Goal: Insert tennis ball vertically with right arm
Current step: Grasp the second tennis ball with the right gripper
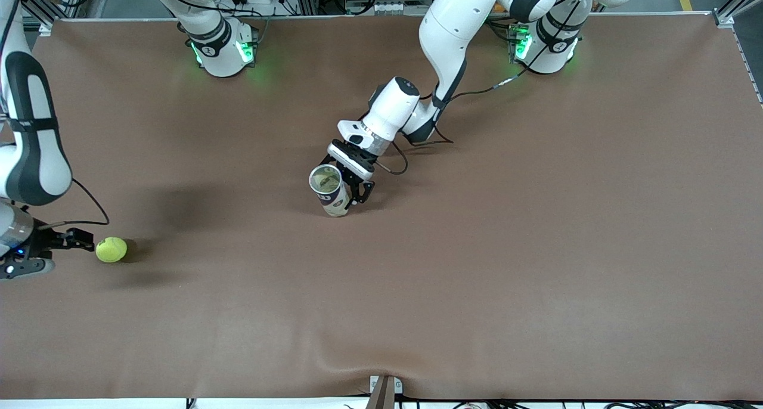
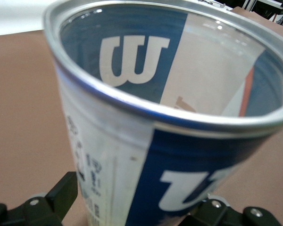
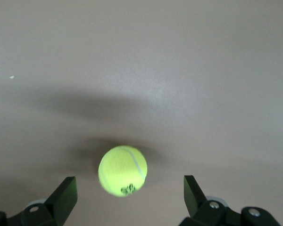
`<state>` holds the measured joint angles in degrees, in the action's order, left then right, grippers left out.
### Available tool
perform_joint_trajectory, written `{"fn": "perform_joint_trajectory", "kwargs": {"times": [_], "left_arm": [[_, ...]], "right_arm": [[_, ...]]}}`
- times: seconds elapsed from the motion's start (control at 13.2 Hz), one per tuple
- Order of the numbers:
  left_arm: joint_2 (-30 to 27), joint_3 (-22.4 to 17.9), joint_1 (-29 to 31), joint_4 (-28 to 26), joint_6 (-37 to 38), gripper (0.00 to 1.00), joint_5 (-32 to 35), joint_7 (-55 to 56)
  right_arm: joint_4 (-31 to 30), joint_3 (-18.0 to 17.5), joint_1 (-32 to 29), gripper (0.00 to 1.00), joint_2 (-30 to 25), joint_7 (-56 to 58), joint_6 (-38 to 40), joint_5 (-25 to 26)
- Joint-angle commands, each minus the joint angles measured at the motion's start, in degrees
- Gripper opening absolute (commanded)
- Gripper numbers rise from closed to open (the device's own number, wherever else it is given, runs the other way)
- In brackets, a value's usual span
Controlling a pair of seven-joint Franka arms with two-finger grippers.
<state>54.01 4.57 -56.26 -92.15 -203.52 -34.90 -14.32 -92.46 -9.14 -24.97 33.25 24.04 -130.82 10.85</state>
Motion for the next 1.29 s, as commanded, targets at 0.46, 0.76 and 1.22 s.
{"fn": "perform_joint_trajectory", "kwargs": {"times": [0.46,0.76,1.22], "left_arm": [[-0.7,-0.7,-1.0,-1.3,-0.2,0.98,-1.1,0.2],[-0.7,-0.7,-1.0,-1.6,-0.2,0.93,-1.1,0.2],[-0.7,-0.8,-1.0,-1.6,-0.2,0.88,-1.1,0.2]], "right_arm": [[-3.9,-1.3,-3.2,1.00,4.6,0.3,-7.3,0.5],[-3.9,-1.3,-3.2,1.00,6.2,0.3,-8.7,-1.0],[-4.2,-1.4,-3.3,1.00,9.0,0.2,-8.6,-2.3]]}}
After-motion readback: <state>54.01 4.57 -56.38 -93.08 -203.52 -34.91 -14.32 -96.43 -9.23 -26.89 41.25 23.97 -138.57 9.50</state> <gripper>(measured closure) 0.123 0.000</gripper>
